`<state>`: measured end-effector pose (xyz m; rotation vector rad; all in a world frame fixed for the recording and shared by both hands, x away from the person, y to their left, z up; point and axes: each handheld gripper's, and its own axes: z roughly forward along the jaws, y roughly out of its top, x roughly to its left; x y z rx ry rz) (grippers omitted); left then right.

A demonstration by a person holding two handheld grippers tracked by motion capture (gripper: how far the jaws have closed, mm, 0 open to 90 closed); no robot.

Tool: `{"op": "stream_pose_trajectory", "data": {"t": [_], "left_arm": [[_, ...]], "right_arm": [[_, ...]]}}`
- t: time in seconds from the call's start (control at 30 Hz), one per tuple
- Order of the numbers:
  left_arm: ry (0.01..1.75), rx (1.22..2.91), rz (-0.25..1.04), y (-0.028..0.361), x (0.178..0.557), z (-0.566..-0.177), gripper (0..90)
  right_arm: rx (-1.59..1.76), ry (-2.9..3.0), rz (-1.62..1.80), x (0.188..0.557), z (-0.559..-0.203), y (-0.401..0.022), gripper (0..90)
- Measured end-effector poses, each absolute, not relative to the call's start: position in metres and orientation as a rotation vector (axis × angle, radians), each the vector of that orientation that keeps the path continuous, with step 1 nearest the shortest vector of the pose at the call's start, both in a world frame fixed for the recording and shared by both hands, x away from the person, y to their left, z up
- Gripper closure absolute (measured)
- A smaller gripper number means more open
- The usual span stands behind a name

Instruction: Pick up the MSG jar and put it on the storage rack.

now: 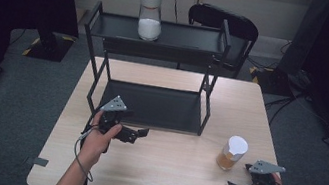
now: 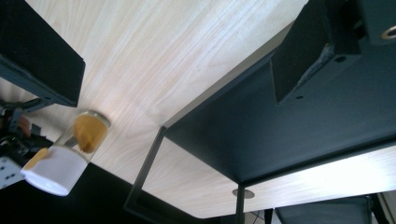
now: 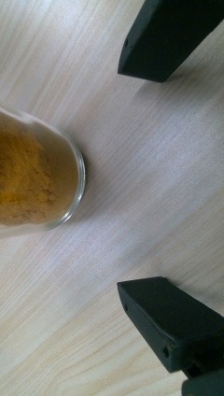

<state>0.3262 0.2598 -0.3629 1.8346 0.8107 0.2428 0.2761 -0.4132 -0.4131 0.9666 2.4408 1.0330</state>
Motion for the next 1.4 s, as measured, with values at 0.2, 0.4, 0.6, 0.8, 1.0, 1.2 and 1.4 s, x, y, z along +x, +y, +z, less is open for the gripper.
{"op": "stream_pose_trajectory", "data": {"t": [0.2,0.4,0.6,0.8,1.0,1.2,1.4], "left_arm": [[0.808,1.840,0.237,0.259,0.321,-0.376,2.6],[0.826,1.861,0.240,0.256,0.315,-0.389,2.6],[0.836,1.872,0.223,0.257,0.311,-0.403,2.6],[0.860,1.895,0.221,0.258,0.305,-0.416,2.6],[0.875,1.928,0.235,0.258,0.297,-0.423,2.6],[0.898,1.964,0.271,0.259,0.288,-0.430,2.6],[0.900,2.027,0.303,0.258,0.279,-0.427,2.7]], "right_arm": [[0.967,2.441,1.033,0.276,-0.413,-0.413,0.0],[0.967,2.441,1.033,0.276,-0.413,-0.413,0.0],[0.966,2.441,1.033,0.276,-0.413,-0.413,0.0],[0.966,2.441,1.033,0.276,-0.413,-0.413,0.0],[0.966,2.441,1.033,0.276,-0.413,-0.413,0.0],[0.966,2.441,1.033,0.276,-0.413,-0.413,0.0],[0.967,2.441,1.033,0.276,-0.413,-0.413,0.0]]}}
